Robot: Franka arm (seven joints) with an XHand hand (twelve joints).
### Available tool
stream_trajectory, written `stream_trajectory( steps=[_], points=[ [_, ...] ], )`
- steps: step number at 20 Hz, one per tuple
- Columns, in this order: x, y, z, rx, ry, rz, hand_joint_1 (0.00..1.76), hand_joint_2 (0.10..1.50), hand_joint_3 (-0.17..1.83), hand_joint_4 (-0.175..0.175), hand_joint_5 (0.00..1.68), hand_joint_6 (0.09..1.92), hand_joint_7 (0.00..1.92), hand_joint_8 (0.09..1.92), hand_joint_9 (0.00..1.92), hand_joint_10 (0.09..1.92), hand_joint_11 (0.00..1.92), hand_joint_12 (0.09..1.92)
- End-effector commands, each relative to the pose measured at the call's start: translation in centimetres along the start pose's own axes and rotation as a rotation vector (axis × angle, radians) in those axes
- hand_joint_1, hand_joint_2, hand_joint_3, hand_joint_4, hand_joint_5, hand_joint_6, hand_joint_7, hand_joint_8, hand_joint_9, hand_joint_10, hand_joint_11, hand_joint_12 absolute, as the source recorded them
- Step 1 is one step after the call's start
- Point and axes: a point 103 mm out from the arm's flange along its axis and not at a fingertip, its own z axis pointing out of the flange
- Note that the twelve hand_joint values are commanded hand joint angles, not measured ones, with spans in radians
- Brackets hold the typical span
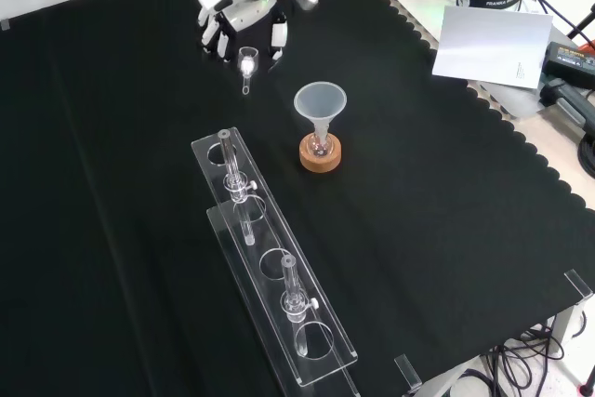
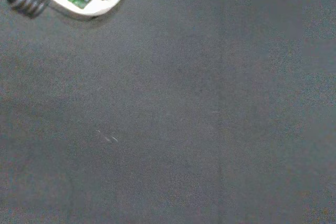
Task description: Pour all the NaCl from the weighing funnel into the round-bottom flask.
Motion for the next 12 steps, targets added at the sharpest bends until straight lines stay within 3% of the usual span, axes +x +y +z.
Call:
stream_trajectory(
  steps=[1,12],
  points=[
    [-0.3,-4.0,-1.3,-0.001,-0.025,0.029,1.12,0.64,0.7,0.175,1.26,0.72,0.65,0.64,1.05,0.4,0.78,1.15],
    [1.5,-8.9,-2.4,0.036,-0.071,0.036,1.12,0.64,0.7,0.175,1.26,0.73,0.64,0.64,1.08,0.38,0.81,1.12]
  ],
)
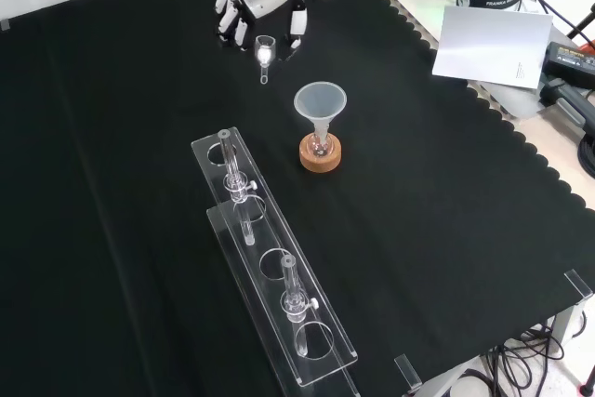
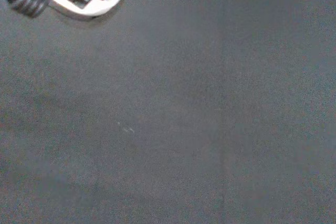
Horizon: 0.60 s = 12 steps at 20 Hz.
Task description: Pour all the NaCl from the weighing funnel into the round-bottom flask.
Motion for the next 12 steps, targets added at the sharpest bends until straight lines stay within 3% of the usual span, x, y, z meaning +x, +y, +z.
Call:
stream_trajectory(
  steps=[1,12],
  points=[
    [0.7,-5.6,-0.5,0.052,-0.062,0.044,1.12,0.64,0.7,0.175,1.26,0.73,0.64,0.64,1.08,0.38,0.81,1.12],
    [3.5,-8.5,-0.3,0.105,-0.125,0.042,1.12,0.64,0.7,0.175,1.25,0.73,0.64,0.65,1.09,0.37,0.82,1.11]
  ],
)
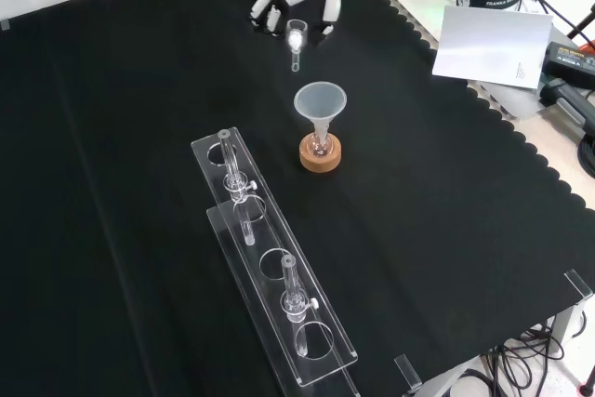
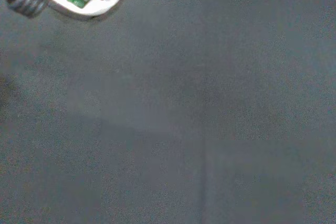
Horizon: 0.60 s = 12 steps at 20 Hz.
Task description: Pour all the NaCl from the weighing funnel into the round-bottom flask.
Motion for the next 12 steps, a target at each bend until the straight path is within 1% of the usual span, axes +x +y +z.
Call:
stream_trajectory(
  steps=[1,3,9,12],
  points=[
    [2.0,-2.3,0.6,0.045,-0.055,-0.004,1.12,0.64,0.7,0.175,1.25,0.73,0.64,0.65,1.09,0.37,0.82,1.11],
    [2.3,-2.4,0.9,0.055,-0.071,-0.006,1.12,0.64,0.7,0.175,1.25,0.73,0.64,0.65,1.1,0.37,0.82,1.11],
    [3.0,-2.5,0.6,0.075,-0.159,0.002,1.12,0.64,0.7,0.175,1.25,0.73,0.64,0.65,1.1,0.36,0.83,1.11],
    [3.2,-2.3,0.4,0.097,-0.197,0.0,1.12,0.64,0.7,0.175,1.25,0.73,0.64,0.65,1.11,0.36,0.83,1.1]
  ],
)
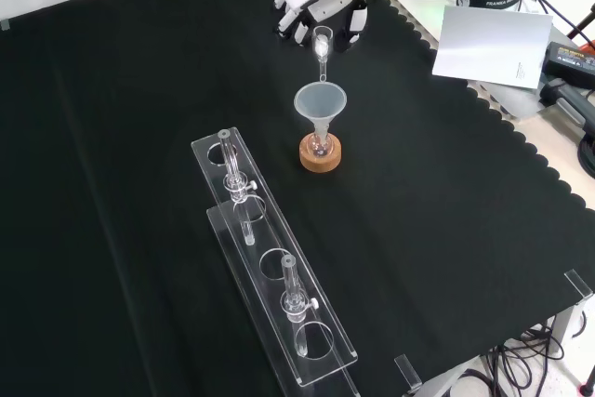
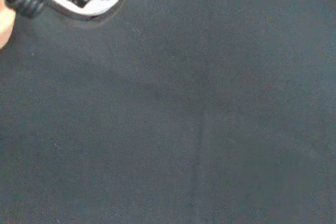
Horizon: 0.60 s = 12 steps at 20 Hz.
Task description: Pour all the NaCl from the weighing funnel into the round-bottom flask.
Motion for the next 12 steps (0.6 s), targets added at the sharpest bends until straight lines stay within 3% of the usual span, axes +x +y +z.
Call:
stream_trajectory(
  steps=[1,12],
  points=[
    [0.6,0.15,-0.61,0.03,-0.085,0.004,1.12,0.64,0.71,0.175,1.25,0.73,0.64,0.65,1.11,0.35,0.84,1.1],
    [1.15,0.62,-1.42,0.067,-0.14,0.009,1.12,0.63,0.71,0.175,1.25,0.74,0.63,0.65,1.13,0.32,0.87,1.05]
  ],
)
